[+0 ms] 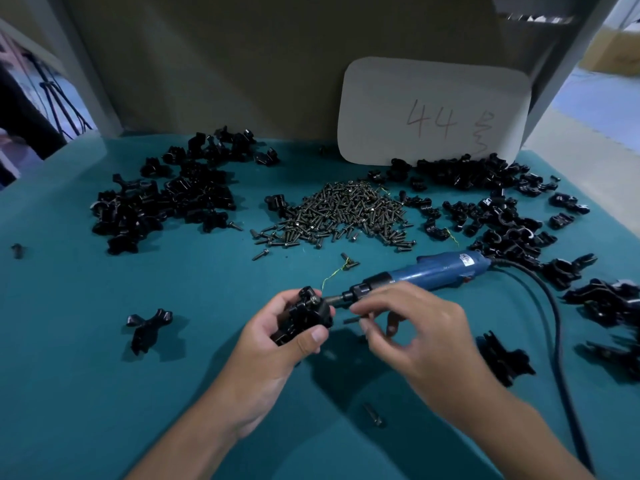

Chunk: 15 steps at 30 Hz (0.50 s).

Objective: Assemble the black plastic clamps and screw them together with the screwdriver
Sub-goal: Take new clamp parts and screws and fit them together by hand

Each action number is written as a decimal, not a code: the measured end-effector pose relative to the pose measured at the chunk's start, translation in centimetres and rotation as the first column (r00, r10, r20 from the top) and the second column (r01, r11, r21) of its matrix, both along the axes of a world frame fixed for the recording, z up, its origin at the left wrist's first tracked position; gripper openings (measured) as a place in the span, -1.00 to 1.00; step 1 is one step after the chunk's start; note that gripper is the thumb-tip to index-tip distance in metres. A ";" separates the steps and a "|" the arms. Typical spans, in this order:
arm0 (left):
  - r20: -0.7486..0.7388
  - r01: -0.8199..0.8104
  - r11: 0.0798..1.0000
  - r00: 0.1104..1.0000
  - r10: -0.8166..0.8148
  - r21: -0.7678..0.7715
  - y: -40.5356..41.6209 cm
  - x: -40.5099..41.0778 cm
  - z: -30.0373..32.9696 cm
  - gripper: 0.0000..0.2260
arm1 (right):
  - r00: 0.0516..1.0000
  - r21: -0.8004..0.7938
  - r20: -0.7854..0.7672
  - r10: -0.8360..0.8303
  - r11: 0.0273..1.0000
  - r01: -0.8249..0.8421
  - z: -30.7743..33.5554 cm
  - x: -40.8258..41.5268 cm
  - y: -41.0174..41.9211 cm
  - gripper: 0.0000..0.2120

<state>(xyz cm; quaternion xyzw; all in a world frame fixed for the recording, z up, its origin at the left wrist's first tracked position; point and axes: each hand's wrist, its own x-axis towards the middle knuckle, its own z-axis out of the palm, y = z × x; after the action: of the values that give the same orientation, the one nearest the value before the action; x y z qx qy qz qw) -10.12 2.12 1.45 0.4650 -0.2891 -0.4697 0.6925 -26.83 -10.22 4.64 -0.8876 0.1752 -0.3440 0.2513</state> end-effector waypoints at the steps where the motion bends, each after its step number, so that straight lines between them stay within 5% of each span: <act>1: 0.017 0.002 1.000 1.000 -0.002 0.007 0.0 0.0 0.0 -0.66 | 1.000 -0.016 0.026 -0.005 1.000 0.006 -0.5 0.0 0.2 -0.78; 6: 0.068 -0.001 0.999 0.998 -0.002 0.038 0.0 0.1 -0.3 -0.64 | 0.990 -0.084 0.143 0.008 0.996 0.004 -1.5 0.4 0.4 -0.77; 15: 0.083 0.068 0.998 0.994 -0.068 0.008 0.0 -0.4 -0.2 -0.48 | 0.991 -0.194 0.134 0.006 0.981 0.020 -2.1 0.7 1.2 -0.86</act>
<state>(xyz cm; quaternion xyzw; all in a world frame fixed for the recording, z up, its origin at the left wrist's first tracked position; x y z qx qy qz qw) -10.50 2.11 1.21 0.4760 -0.3322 -0.4739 0.6622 -26.15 -9.06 2.50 -0.8821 0.1264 -0.4193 0.1732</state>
